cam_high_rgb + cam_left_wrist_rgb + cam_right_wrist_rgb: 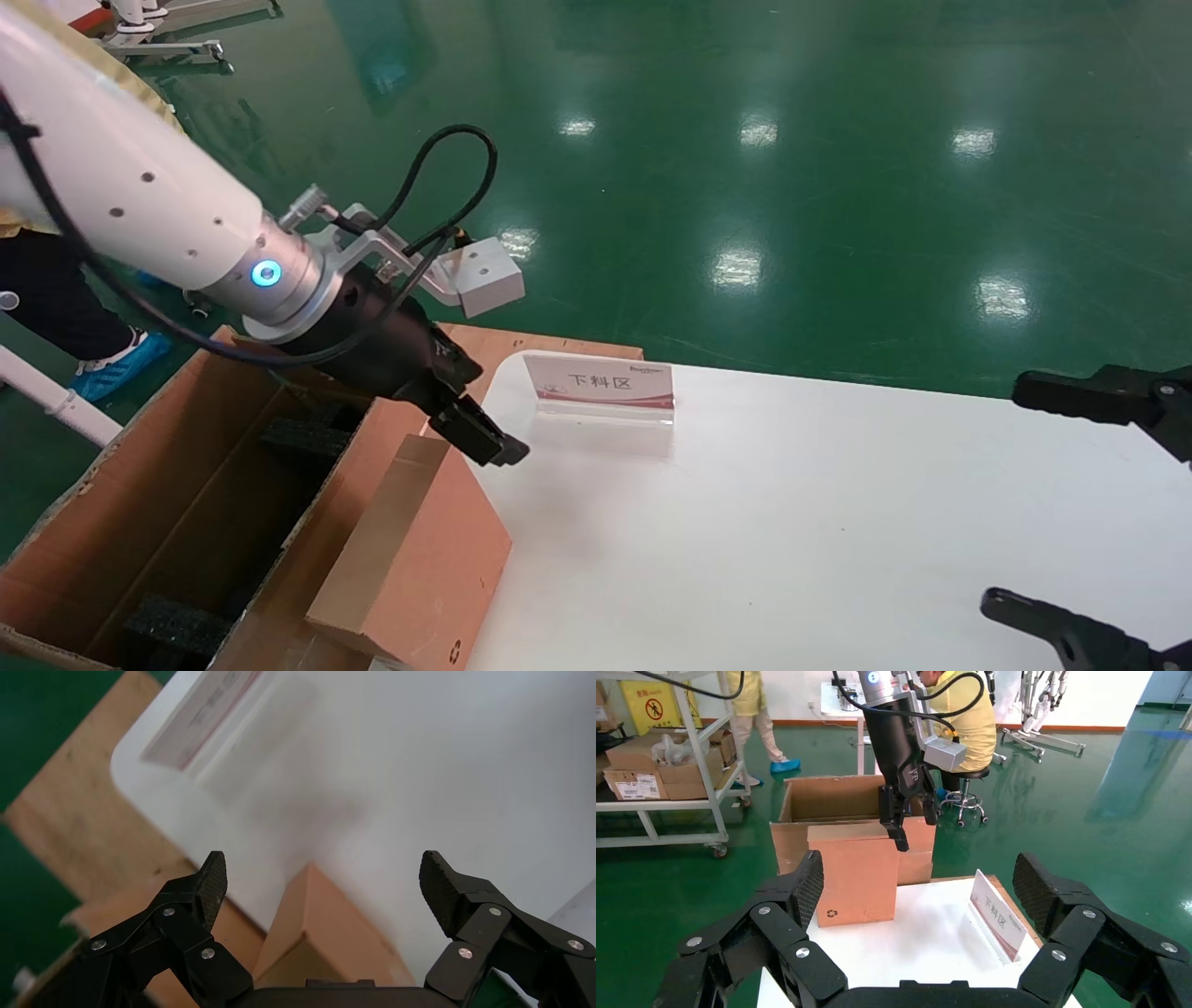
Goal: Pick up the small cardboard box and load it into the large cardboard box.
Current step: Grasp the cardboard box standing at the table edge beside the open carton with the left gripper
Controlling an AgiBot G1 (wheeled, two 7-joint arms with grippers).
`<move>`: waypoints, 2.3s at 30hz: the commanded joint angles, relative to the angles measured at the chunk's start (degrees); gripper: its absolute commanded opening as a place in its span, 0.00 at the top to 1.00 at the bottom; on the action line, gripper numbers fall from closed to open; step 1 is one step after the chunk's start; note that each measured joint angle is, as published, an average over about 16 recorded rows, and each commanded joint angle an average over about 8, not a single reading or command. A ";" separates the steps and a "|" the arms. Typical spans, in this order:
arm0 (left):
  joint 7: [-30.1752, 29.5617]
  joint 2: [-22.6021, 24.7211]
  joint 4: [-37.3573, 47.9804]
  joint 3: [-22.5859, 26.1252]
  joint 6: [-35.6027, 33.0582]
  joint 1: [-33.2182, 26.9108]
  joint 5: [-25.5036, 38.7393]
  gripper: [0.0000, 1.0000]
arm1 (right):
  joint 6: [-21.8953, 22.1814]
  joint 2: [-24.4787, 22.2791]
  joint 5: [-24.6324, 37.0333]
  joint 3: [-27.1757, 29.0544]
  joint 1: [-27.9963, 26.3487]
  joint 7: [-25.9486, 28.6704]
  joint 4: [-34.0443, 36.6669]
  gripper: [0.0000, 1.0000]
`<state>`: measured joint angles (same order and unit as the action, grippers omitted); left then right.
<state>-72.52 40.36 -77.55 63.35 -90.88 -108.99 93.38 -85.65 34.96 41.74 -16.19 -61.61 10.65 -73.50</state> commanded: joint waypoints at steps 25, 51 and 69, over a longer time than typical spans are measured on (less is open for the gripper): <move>-17.35 3.46 -0.17 29.82 1.53 -16.09 -6.62 0.00 | 0.05 -0.04 -0.07 -0.11 -0.02 -0.05 0.00 0.00; -19.22 2.30 -0.29 40.20 3.14 -18.41 -12.02 0.00 | 0.09 -0.09 -0.14 -0.21 -0.04 -0.11 0.00 0.00; -18.54 1.64 -0.37 40.62 3.78 -18.30 -12.92 1.00 | 0.12 -0.10 -0.17 -0.21 -0.04 -0.11 0.02 1.00</move>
<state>-91.04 41.99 -77.92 103.98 -87.10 -127.29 80.44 -85.53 34.86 41.57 -16.40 -61.65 10.53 -73.48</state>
